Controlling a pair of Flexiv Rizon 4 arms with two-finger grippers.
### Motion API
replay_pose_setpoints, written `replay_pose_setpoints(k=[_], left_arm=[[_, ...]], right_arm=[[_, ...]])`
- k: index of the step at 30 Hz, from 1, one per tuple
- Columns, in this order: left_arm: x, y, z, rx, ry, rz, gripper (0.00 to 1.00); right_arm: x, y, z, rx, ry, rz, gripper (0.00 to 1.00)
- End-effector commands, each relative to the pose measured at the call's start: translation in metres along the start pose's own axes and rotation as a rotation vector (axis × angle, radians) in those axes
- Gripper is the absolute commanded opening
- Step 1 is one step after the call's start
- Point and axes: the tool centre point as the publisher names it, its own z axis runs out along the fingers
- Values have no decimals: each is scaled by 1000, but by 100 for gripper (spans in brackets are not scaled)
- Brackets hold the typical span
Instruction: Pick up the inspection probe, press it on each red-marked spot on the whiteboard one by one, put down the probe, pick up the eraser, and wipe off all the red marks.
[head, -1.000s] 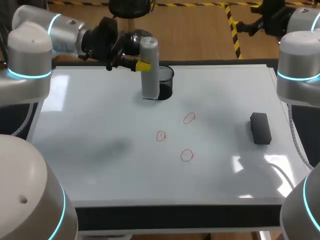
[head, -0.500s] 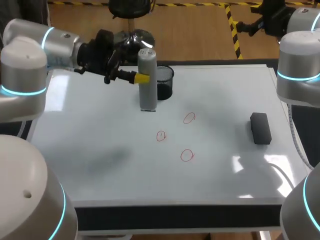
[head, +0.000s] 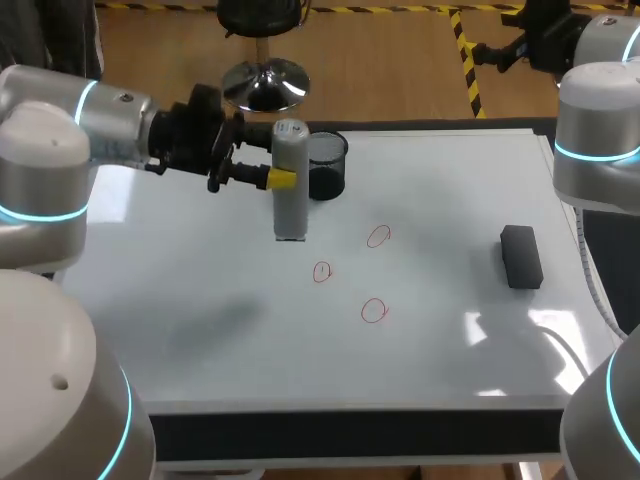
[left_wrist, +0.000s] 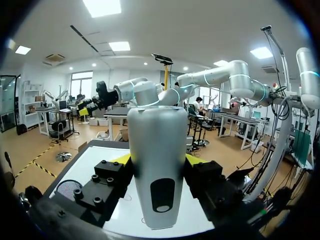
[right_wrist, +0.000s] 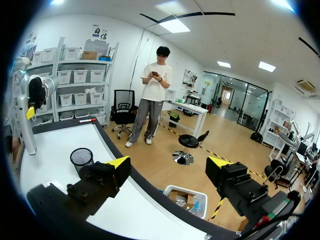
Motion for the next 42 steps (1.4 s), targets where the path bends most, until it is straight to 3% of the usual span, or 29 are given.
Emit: replay_pose_setpoints(k=[1,27,42], left_arm=[[-1,8,6,4,4,6,0],[-13,45,49,47,107,81,0],[-19,60,52,69,115,87,0]], right_arm=[[0,0,0,0,0,0,100],[0,0,0,0,0,0,100],[0,0,0,0,0,0,100]])
